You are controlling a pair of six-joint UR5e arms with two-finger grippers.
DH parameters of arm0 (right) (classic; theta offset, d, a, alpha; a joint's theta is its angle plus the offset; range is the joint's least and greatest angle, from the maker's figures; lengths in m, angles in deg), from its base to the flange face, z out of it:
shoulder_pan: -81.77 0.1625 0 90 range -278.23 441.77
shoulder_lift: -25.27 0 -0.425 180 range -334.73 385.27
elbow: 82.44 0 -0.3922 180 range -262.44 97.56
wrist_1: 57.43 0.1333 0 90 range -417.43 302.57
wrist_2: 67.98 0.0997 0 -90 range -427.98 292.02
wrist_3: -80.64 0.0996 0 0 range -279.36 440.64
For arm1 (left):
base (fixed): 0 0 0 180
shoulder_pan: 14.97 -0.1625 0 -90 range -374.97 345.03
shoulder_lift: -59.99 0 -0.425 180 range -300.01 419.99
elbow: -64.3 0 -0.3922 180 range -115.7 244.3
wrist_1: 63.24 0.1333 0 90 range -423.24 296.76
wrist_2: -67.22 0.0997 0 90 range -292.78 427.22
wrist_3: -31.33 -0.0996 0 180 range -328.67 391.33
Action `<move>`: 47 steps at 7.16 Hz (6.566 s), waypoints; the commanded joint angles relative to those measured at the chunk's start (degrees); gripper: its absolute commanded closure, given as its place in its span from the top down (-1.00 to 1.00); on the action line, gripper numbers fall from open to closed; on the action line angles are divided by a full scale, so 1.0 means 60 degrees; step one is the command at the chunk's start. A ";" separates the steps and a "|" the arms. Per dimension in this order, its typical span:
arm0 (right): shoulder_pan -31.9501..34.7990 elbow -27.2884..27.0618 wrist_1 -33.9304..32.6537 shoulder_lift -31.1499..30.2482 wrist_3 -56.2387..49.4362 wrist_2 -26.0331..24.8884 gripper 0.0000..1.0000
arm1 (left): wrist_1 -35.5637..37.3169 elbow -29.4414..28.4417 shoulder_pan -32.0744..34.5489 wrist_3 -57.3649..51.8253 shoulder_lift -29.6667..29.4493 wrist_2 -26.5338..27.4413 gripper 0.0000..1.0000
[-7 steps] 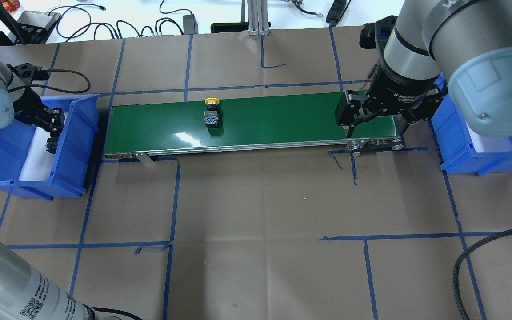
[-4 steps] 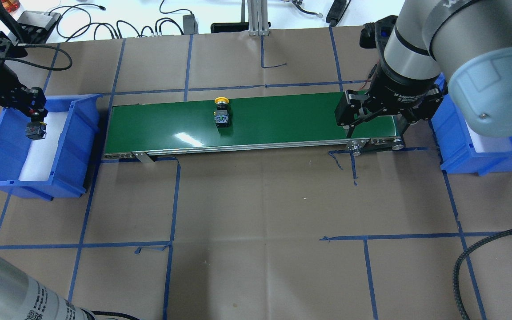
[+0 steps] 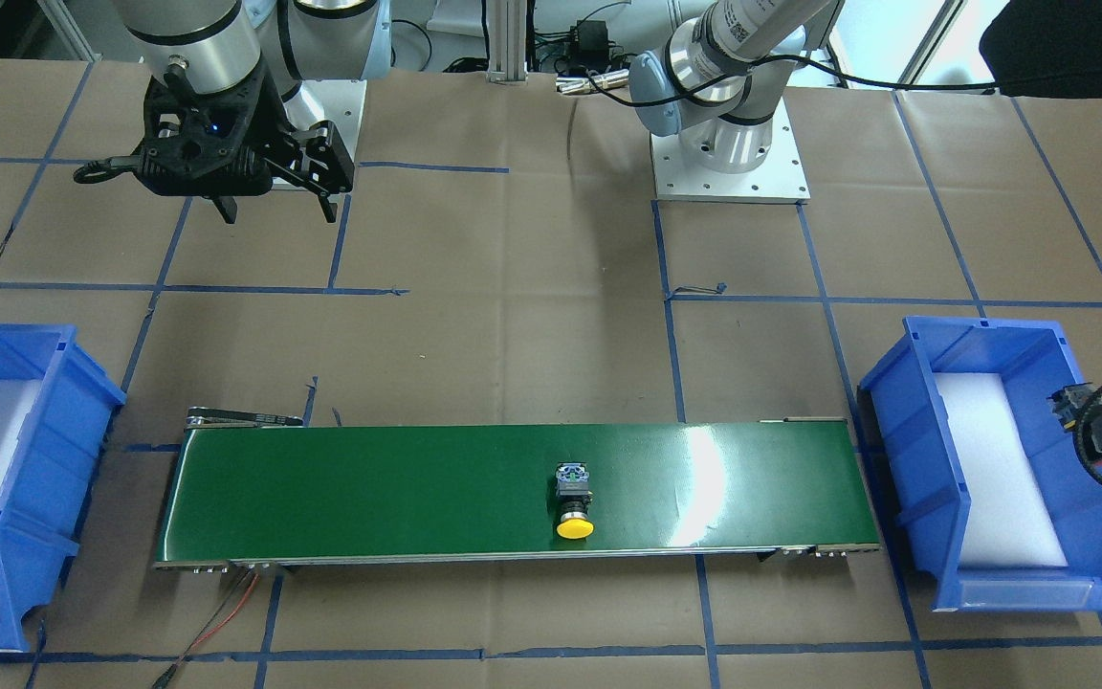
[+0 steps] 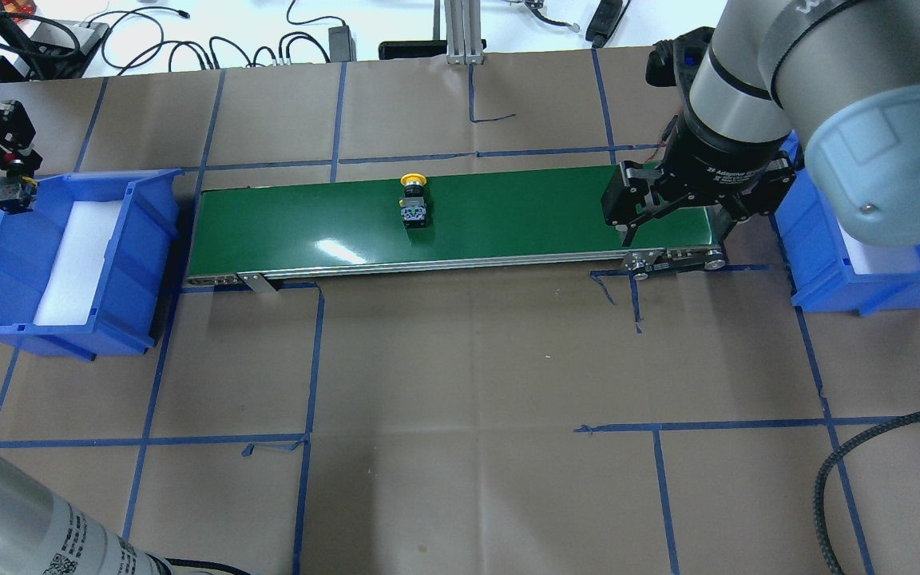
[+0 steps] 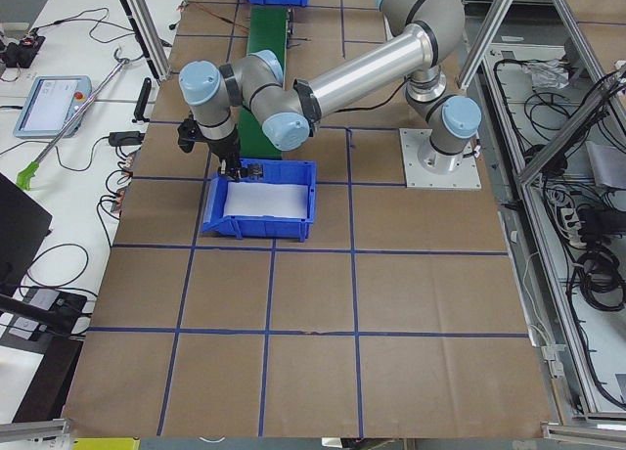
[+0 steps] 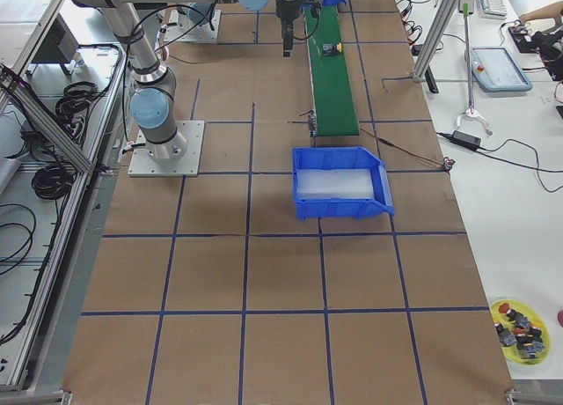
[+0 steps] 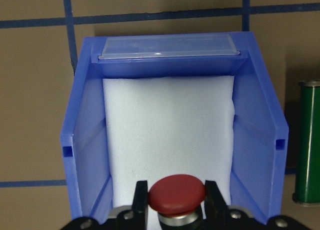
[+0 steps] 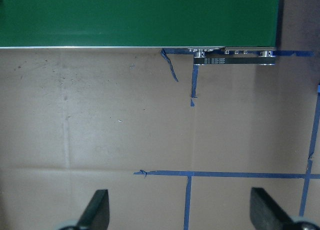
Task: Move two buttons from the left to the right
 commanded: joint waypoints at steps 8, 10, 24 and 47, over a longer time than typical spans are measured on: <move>0.0000 0.0000 -0.0136 0.0186 0.0008 0.0011 1.00 | 0.0745 0.0491 0.3703 0.3855 -0.0845 -0.0068 -1.00; 0.0000 -0.0015 -0.0938 0.0215 0.0008 0.0040 1.00 | 0.1861 0.1135 0.3689 0.3197 -0.0981 -0.0039 -1.00; 0.0000 0.0043 -0.4641 0.3154 0.0037 0.0040 1.00 | 0.0717 0.0150 0.3586 0.3032 -0.0396 0.0035 0.99; -0.0510 0.0205 -0.5882 0.4614 -0.0094 -0.0470 -0.90 | -0.0714 0.1446 0.4421 0.4087 0.2184 -0.0039 0.99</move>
